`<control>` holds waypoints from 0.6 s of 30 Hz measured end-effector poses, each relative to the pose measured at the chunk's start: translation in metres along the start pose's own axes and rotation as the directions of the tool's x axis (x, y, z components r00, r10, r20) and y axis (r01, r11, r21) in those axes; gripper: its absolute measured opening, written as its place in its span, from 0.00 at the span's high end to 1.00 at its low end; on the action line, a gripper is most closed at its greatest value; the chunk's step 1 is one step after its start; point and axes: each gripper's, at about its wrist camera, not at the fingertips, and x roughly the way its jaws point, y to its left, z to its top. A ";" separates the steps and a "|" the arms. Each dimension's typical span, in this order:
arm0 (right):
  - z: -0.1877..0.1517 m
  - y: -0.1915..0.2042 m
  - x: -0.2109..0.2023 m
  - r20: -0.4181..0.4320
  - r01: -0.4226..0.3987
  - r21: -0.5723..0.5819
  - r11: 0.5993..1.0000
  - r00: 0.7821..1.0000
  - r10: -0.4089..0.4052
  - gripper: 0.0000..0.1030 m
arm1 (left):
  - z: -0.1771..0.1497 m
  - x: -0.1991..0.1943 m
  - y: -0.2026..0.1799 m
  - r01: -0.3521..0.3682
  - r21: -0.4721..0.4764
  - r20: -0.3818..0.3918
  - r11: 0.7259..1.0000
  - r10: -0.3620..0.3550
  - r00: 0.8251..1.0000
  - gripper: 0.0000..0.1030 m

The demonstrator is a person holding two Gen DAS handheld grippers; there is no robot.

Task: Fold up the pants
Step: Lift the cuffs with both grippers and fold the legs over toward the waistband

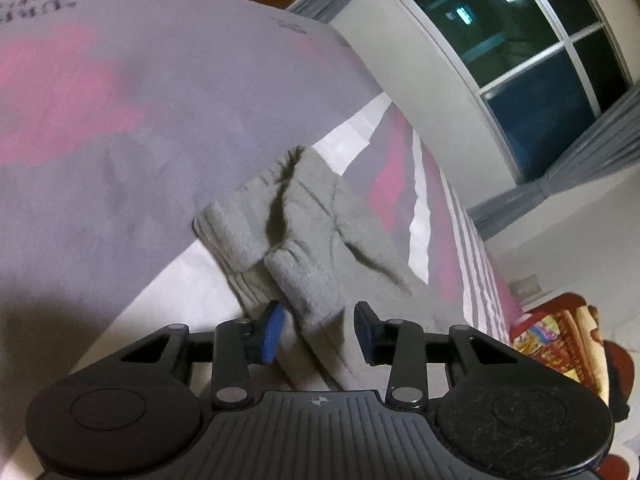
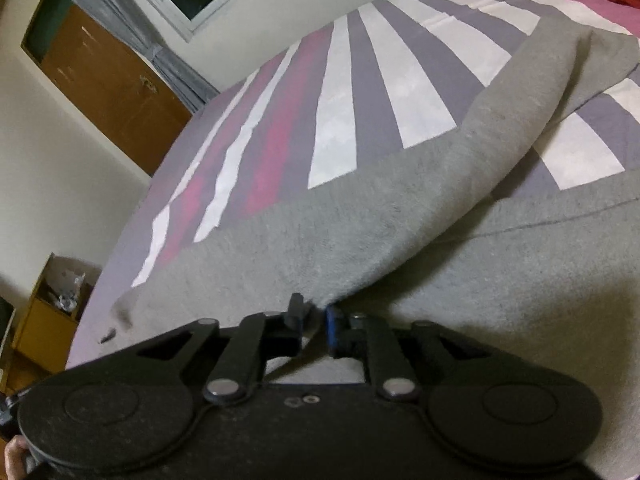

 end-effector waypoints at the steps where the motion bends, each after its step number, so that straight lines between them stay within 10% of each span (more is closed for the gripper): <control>1: 0.001 0.000 0.001 -0.005 -0.001 0.004 1.000 1.000 0.001 0.81 | -0.001 0.001 0.004 0.008 -0.019 0.003 1.000 -0.008 1.000 0.63; 16: -0.001 -0.020 0.013 -0.024 0.026 0.138 0.990 0.999 -0.023 0.83 | -0.003 0.010 -0.017 -0.013 0.026 0.033 1.000 0.012 0.999 0.63; 18: -0.001 -0.019 0.014 -0.023 0.033 0.135 0.990 0.999 -0.030 0.83 | 0.000 0.014 -0.014 -0.040 0.023 0.018 0.999 0.040 0.999 0.77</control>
